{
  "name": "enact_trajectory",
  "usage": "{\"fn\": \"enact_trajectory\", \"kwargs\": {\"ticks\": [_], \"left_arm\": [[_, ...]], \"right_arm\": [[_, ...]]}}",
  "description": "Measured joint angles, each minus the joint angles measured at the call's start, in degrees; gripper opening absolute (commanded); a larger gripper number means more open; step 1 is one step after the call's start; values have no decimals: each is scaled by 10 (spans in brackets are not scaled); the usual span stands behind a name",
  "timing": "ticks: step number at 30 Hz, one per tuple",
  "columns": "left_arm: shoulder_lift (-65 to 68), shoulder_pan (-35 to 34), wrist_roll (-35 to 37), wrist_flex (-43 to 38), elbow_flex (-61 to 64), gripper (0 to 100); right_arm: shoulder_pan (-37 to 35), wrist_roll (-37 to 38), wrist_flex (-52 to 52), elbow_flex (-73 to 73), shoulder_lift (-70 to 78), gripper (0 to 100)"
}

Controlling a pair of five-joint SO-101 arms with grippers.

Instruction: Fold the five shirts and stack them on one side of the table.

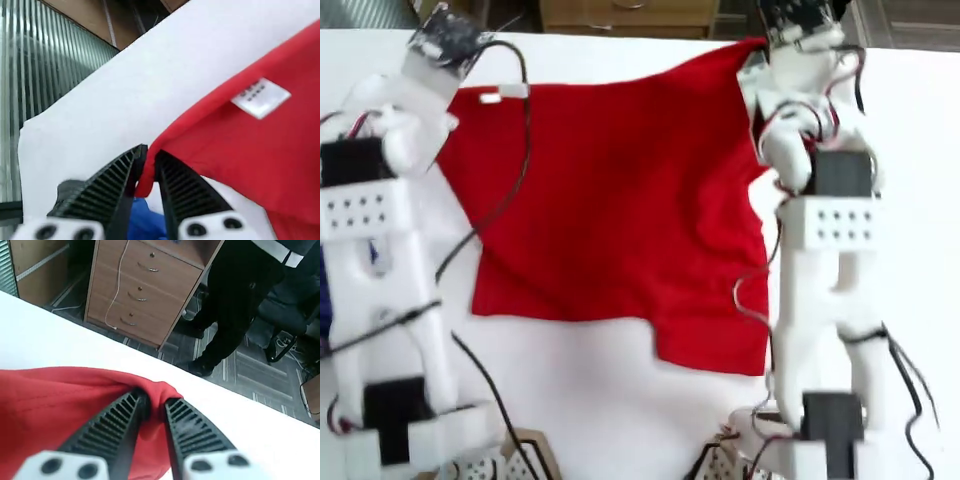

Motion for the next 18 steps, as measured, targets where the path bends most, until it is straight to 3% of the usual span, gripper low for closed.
{"fn": "enact_trajectory", "kwargs": {"ticks": [10, 18], "left_arm": [[232, 22, 0, 28, -224, 24], [345, 46, 0, 82, -407, 24]], "right_arm": [[1, 0, -7, -157, 200, 22], [18, 0, -7, -239, 262, 22]]}}
